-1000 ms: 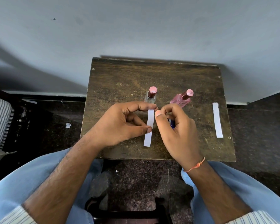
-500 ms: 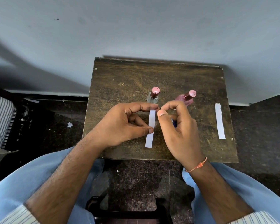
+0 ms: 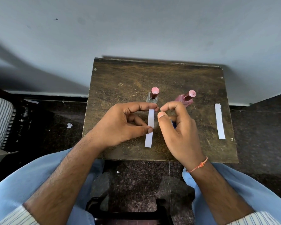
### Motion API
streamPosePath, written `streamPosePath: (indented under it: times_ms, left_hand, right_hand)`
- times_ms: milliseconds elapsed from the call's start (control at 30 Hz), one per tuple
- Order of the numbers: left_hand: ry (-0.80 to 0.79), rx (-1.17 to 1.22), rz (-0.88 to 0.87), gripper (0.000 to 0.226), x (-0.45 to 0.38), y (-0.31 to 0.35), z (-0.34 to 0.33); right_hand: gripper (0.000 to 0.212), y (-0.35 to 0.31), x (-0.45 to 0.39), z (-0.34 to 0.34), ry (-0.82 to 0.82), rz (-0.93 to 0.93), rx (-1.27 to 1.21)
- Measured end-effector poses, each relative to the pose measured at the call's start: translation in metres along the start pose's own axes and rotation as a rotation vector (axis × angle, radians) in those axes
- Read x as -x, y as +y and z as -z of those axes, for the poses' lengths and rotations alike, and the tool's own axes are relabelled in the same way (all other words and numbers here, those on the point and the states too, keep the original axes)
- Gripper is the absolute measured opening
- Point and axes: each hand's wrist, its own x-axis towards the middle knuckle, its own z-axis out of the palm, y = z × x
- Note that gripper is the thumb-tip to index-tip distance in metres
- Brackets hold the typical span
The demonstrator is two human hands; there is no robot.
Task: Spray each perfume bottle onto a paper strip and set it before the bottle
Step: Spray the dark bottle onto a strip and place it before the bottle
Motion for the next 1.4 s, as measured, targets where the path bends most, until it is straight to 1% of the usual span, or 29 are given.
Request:
streamPosePath:
  times_ms: [67,300,467,600,867,1000,1067,1233,1400]
  left_hand:
    - [-0.001,-0.003,-0.005,0.063,0.000,0.000,0.000]
    - [-0.002,-0.013,-0.006,0.063,0.000,-0.002,0.001]
    - [-0.007,-0.015,-0.007,0.063,0.000,-0.003,0.001]
    - [-0.001,-0.026,-0.008,0.063,-0.001,-0.005,0.002]
    - [-0.001,-0.022,-0.021,0.063,-0.001,-0.005,0.003]
    - [0.002,-0.033,-0.008,0.062,0.000,-0.004,0.004]
    - [0.009,-0.026,-0.012,0.062,0.000,-0.005,0.007]
    - [0.014,-0.026,-0.002,0.062,0.000,-0.006,0.010]
    - [0.018,-0.041,0.009,0.062,0.000,-0.007,0.011]
  right_hand:
    - [0.015,0.000,0.000,0.000,-0.005,-0.008,0.006]
    - [0.021,-0.002,0.000,0.000,0.006,-0.010,-0.010]
    - [0.012,0.002,0.000,-0.001,-0.029,-0.012,0.008]
    - [0.026,0.001,-0.001,-0.002,0.005,-0.017,-0.031]
    - [0.023,0.004,-0.001,-0.002,-0.013,-0.020,-0.005]
    - [0.032,0.005,-0.001,0.000,-0.010,-0.043,-0.028]
    - [0.032,0.006,-0.002,0.002,-0.044,-0.049,-0.044]
    - [0.014,0.010,-0.003,0.010,-0.202,-0.044,0.012]
    - [0.011,0.018,-0.002,0.019,-0.309,0.039,0.076]
